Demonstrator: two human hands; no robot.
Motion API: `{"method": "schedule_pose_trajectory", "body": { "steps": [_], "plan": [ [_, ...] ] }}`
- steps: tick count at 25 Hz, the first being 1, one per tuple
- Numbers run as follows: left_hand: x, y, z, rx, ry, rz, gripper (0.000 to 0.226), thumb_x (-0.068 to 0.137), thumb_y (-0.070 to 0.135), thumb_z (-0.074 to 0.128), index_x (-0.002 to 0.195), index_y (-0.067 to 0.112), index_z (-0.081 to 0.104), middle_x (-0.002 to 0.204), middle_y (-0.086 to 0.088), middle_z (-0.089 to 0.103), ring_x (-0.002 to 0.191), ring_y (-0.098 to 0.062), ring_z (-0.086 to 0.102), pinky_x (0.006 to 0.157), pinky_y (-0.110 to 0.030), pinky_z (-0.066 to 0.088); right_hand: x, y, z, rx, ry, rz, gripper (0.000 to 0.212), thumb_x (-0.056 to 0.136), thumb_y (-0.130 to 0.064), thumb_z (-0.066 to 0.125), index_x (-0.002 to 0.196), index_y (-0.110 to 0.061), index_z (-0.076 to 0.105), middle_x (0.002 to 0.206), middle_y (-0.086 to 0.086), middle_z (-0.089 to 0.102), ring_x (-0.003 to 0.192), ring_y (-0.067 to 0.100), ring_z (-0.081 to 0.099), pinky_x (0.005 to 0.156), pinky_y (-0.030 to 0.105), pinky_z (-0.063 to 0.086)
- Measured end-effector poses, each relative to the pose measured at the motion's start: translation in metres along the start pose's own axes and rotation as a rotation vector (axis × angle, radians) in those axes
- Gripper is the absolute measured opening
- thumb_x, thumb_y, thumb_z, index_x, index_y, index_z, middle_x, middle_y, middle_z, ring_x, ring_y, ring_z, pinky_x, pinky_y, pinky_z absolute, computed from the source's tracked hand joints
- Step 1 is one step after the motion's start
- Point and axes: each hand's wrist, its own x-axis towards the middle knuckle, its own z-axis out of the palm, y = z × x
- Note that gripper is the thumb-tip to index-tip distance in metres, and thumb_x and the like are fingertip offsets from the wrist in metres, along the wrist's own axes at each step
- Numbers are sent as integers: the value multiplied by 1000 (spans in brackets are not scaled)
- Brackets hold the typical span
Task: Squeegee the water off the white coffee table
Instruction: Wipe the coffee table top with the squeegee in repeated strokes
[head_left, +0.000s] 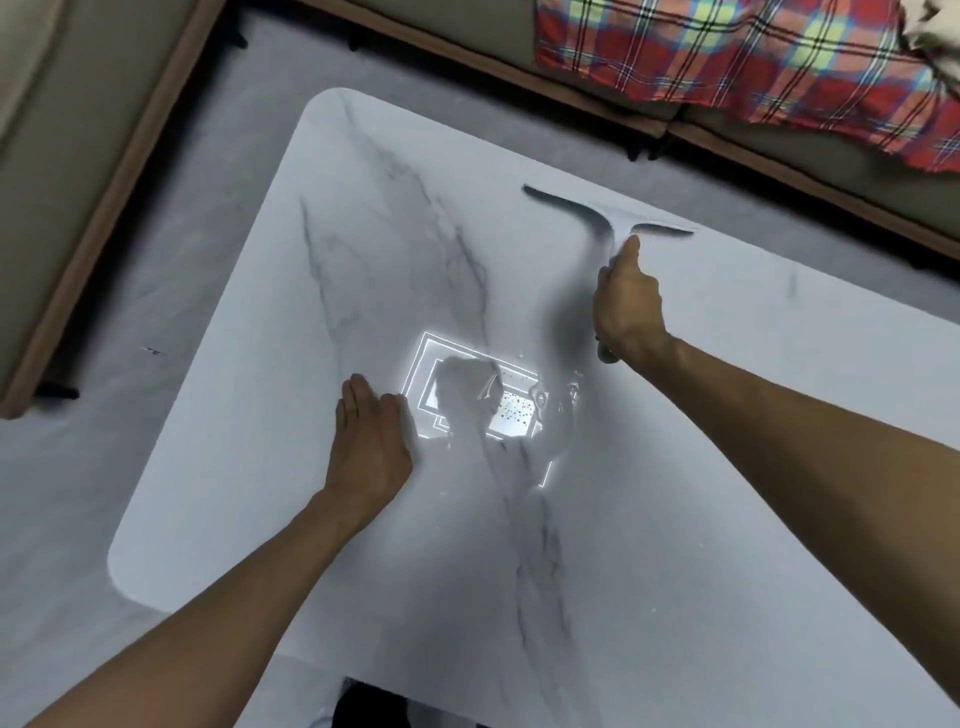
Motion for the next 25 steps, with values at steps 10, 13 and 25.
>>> {"method": "schedule_pose_trajectory", "body": {
  "steps": [10,13,25],
  "plan": [
    [-5,12,-1,-66,-111,-145,47,70,1,37,115,-9,45,131,-48,27,130,-57,21,109,-54,28,-117,158,-43,-563,-330,-497,70,99,-21,37,146,-52,-4,90,0,53,69,27,57,65,38,49],
    [-1,15,-2,-14,-125,-137,60,76,15,23,128,-11,37,136,-53,18,135,-60,12,116,-53,13,-129,198,-90,-634,-333,-453,70,100,-27,34,141,-59,-12,88,-4,53,66,21,56,61,30,45],
    [-4,17,-12,5,-227,-136,58,82,22,33,132,-7,34,145,-45,10,139,-55,5,117,-51,17,0,20,-4,101,-53,-11,38,88,-30,28,124,-19,33,93,9,49,74,27,44,52,26,35]
  ]
}}
